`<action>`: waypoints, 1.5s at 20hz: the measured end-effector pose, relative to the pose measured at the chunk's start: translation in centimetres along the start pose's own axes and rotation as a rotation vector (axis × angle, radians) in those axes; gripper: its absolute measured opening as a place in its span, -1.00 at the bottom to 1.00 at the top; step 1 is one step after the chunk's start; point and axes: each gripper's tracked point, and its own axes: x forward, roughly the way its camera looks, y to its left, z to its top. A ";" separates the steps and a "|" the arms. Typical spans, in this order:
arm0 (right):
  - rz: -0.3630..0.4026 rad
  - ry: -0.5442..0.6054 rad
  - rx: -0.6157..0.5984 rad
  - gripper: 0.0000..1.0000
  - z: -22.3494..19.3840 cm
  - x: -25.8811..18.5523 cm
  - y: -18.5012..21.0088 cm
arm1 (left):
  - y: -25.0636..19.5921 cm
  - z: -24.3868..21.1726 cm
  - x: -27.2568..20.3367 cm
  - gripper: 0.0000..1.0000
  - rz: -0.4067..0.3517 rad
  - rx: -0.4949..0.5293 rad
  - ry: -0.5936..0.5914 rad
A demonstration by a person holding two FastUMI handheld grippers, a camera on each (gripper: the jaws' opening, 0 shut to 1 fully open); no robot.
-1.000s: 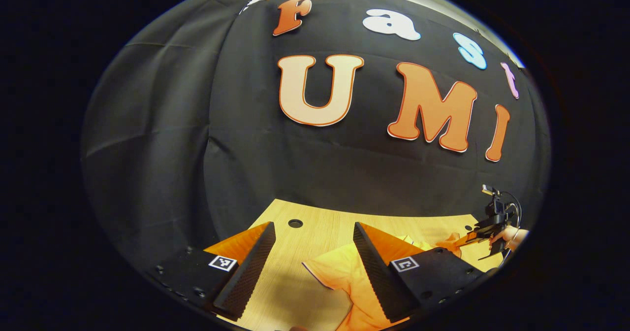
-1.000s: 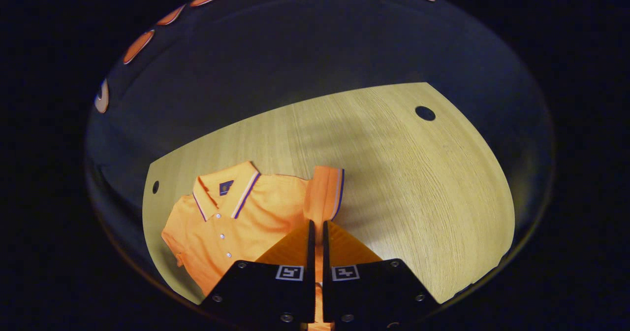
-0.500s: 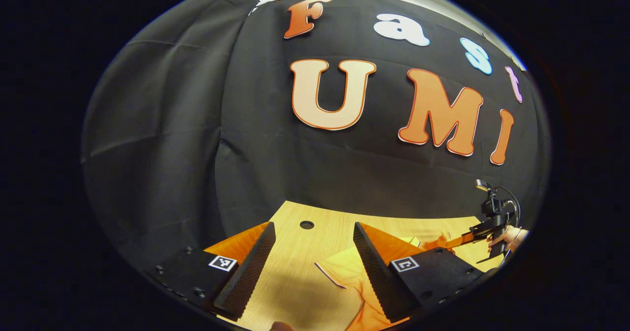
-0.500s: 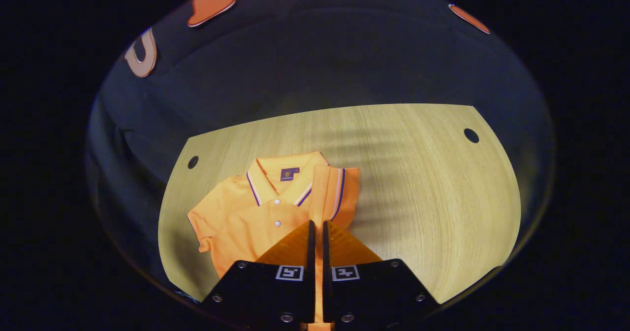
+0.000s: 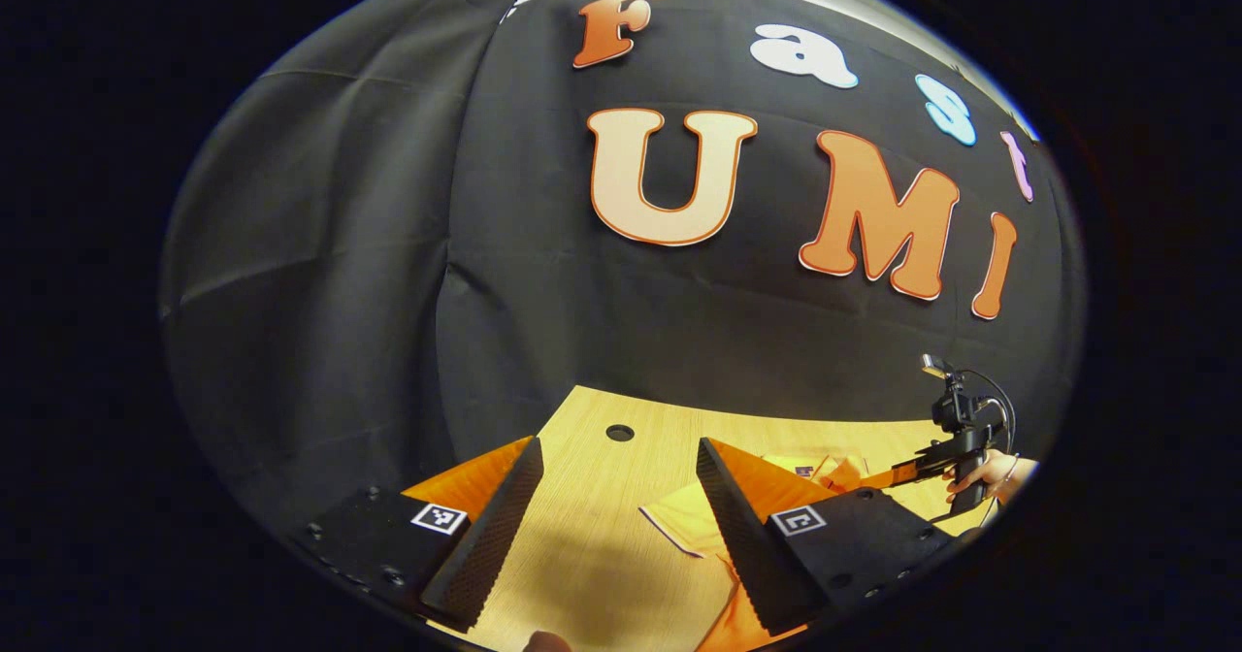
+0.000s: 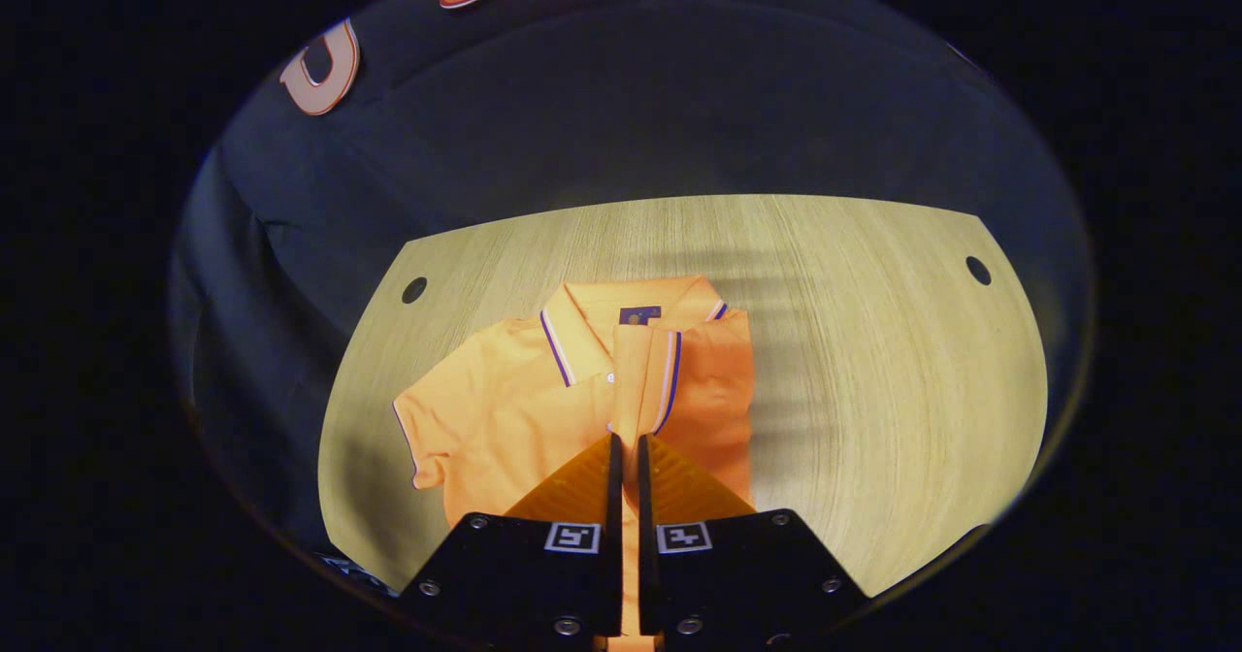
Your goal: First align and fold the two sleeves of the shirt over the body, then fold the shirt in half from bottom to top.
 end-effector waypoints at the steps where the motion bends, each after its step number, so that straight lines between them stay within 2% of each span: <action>1: 0.014 0.002 0.008 -0.79 0.0 0.2 0.4 | 0.2 -0.1 0.1 0.96 0.002 -0.007 0.001; 4: 0.069 0.015 0.041 -0.70 -0.2 0.3 2.1 | 0.9 -0.4 0.0 0.96 0.009 -0.020 0.012; 6: 0.083 0.027 0.050 -0.34 -0.3 0.7 2.5 | 1.1 -0.5 0.2 0.95 0.014 -0.027 0.017; 7: 0.071 0.033 0.052 -0.05 -0.6 0.8 2.3 | 1.1 -0.5 0.5 0.96 0.013 -0.035 0.021; 8: 0.063 0.029 0.047 0.01 -0.6 1.2 2.2 | 1.1 -0.7 0.7 0.96 0.011 -0.044 0.028; 9: 0.057 0.019 0.047 0.55 -0.5 1.1 2.1 | 1.0 -0.9 1.1 0.95 0.005 -0.055 0.035; 10: 0.057 0.011 0.053 0.65 -0.5 1.1 2.0 | 0.7 -1.1 1.4 0.96 -0.004 -0.064 0.045; 11: 0.057 0.003 0.062 0.99 -0.2 0.8 1.8 | 0.4 -1.4 1.9 0.96 -0.012 -0.067 0.057; 15: 0.030 -0.058 0.064 0.97 1.3 -0.9 0.1 | -0.8 -3.3 4.2 0.96 -0.052 -0.061 0.125; 17: 0.022 -0.091 0.058 0.97 2.1 -2.2 -0.7 | -1.3 -4.7 5.9 0.96 -0.048 -0.050 0.184; 23: -0.031 -0.191 0.015 0.97 3.8 -7.0 -4.1 | -4.6 -11.1 9.7 0.96 -0.139 -0.078 0.428; 26: -0.056 -0.234 -0.012 0.97 4.2 -9.5 -5.6 | -5.3 -13.7 10.7 0.96 -0.117 -0.071 0.567; 30: -0.075 -0.286 -0.039 0.97 4.4 -12.6 -7.3 | -6.6 -16.7 13.5 0.96 -0.111 -0.057 0.675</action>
